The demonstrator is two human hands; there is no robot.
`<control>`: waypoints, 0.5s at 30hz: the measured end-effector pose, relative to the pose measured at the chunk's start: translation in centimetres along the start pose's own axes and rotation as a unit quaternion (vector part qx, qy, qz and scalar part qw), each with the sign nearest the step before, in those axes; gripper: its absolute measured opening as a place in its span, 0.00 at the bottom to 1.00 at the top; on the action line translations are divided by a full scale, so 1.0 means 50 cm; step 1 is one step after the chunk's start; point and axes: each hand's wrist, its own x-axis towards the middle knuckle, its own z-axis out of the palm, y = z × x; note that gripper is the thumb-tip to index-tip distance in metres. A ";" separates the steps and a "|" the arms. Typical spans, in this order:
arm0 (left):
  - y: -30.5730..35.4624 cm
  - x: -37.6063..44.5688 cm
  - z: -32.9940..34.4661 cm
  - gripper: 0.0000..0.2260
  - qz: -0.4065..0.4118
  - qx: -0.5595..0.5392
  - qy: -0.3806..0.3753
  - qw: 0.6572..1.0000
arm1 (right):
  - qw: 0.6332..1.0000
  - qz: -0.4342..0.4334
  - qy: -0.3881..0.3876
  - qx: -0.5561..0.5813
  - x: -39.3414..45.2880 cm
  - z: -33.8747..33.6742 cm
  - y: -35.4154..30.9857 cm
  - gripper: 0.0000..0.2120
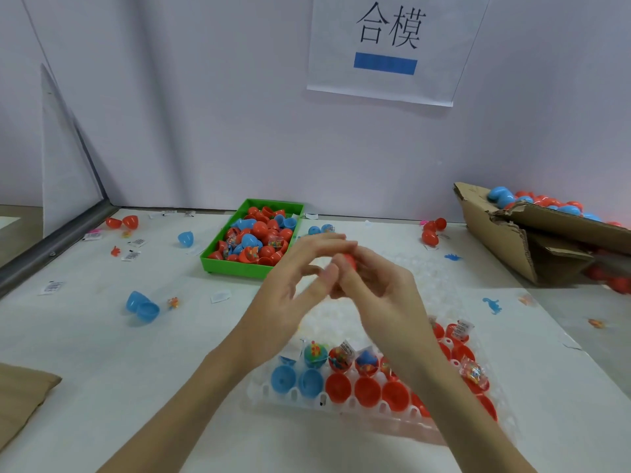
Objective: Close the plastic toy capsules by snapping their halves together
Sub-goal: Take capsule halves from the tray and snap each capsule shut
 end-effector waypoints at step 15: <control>0.001 0.012 0.005 0.13 -0.225 -0.321 0.022 0.920 | 0.893 -0.176 0.074 -0.408 0.002 -0.022 0.028 0.19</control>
